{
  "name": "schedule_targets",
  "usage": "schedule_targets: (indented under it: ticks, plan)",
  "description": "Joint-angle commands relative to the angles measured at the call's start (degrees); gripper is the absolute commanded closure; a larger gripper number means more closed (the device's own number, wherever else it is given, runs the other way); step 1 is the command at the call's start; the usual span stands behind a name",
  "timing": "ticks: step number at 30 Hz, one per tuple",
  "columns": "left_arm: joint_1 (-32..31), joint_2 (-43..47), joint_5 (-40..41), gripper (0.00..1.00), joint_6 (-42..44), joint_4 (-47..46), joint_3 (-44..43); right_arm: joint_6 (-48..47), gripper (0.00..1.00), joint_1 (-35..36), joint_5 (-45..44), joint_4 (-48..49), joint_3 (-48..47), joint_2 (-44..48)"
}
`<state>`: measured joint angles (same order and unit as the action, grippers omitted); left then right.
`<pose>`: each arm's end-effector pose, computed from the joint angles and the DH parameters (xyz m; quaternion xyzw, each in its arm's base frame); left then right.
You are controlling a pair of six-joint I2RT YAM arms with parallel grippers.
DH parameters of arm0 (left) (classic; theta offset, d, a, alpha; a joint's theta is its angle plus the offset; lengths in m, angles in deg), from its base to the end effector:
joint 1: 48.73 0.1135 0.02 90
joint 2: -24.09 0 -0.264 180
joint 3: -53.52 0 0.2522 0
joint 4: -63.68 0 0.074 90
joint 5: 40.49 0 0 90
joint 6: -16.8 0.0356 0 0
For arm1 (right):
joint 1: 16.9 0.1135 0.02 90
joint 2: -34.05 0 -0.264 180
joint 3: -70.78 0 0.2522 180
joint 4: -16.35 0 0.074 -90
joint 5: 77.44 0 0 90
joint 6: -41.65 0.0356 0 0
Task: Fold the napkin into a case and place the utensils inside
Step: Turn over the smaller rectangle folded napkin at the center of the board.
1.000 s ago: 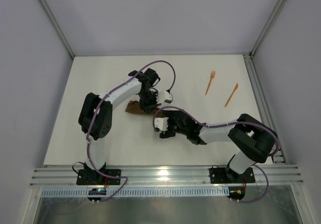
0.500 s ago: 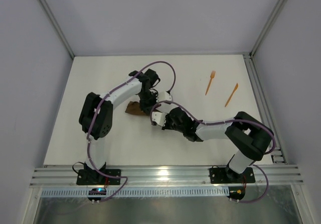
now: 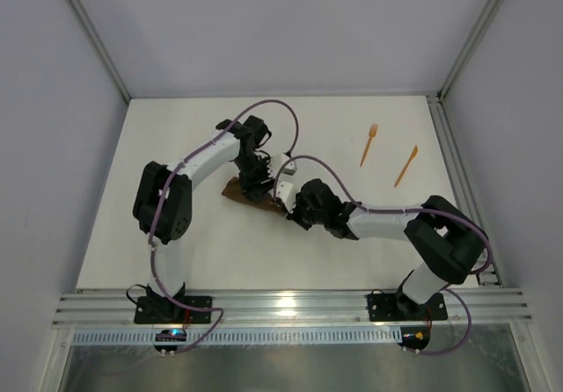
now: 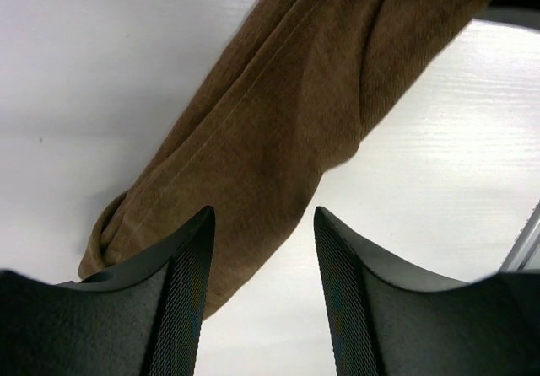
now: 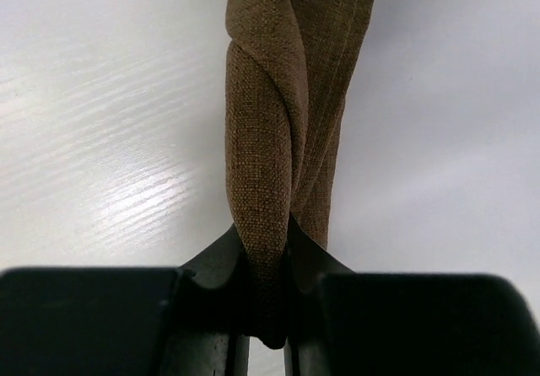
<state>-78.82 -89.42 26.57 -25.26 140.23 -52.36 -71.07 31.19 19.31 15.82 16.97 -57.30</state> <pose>0.3271 -0.2056 0.2159 0.6240 0.7541 -0.1885 0.0800 0.2055 0.2352 0.1563 -0.5410 0.7166 0.1476 0.4148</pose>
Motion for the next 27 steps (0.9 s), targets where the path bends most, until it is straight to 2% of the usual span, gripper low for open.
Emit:
schedule_targets:
  ticks: [1, 2, 4, 6, 9, 14, 18, 21, 24, 27]
  plan:
    - [1.87, 4.61, -3.08, 0.47, 1.0, 2.95, -2.37, 9.95, 0.97, -2.65, 7.48, 0.03, -0.11, 1.35]
    - [1.96, 5.14, -2.64, 0.45, 1.71, 3.31, -1.41, 11.02, 0.97, -3.96, 8.37, 0.21, 0.06, 1.44]
    - [2.05, 7.68, -2.02, 0.32, 4.33, 3.05, 0.96, 13.65, 0.97, -5.46, 11.78, 1.87, 1.02, 1.79]
    - [2.05, 9.79, -0.89, 0.3, 6.27, 1.56, 4.66, 15.77, 0.97, -7.75, 14.43, 5.98, 2.95, 2.75]
    - [2.92, 12.0, -0.61, 0.28, 4.18, -0.38, 3.62, 22.18, 0.97, -11.53, 20.58, 10.31, 4.28, 2.24]
    - [4.16, 9.63, 1.31, 0.27, 1.1, -0.91, -1.31, 32.55, 0.97, -15.31, 27.61, 12.16, 2.79, 0.21]
    - [4.16, 6.73, 3.42, 0.23, 0.14, -1.87, -3.15, 46.66, 0.97, -18.91, 35.61, 21.1, 4.28, -1.28]
    - [4.6, 4.54, 3.25, 0.23, -2.41, -3.28, -5.79, 54.68, 0.97, -21.99, 38.77, 22.71, 4.63, -4.35]
    - [5.39, 2.08, 3.42, 0.23, -6.01, -4.51, -8.95, 57.6, 0.97, -23.22, 38.96, 22.89, 5.33, -7.43]
    - [5.56, -0.65, 7.02, 0.24, -9.88, -5.74, -11.85, 61.21, 0.97, -24.28, 38.79, 23.42, 5.51, -11.03]
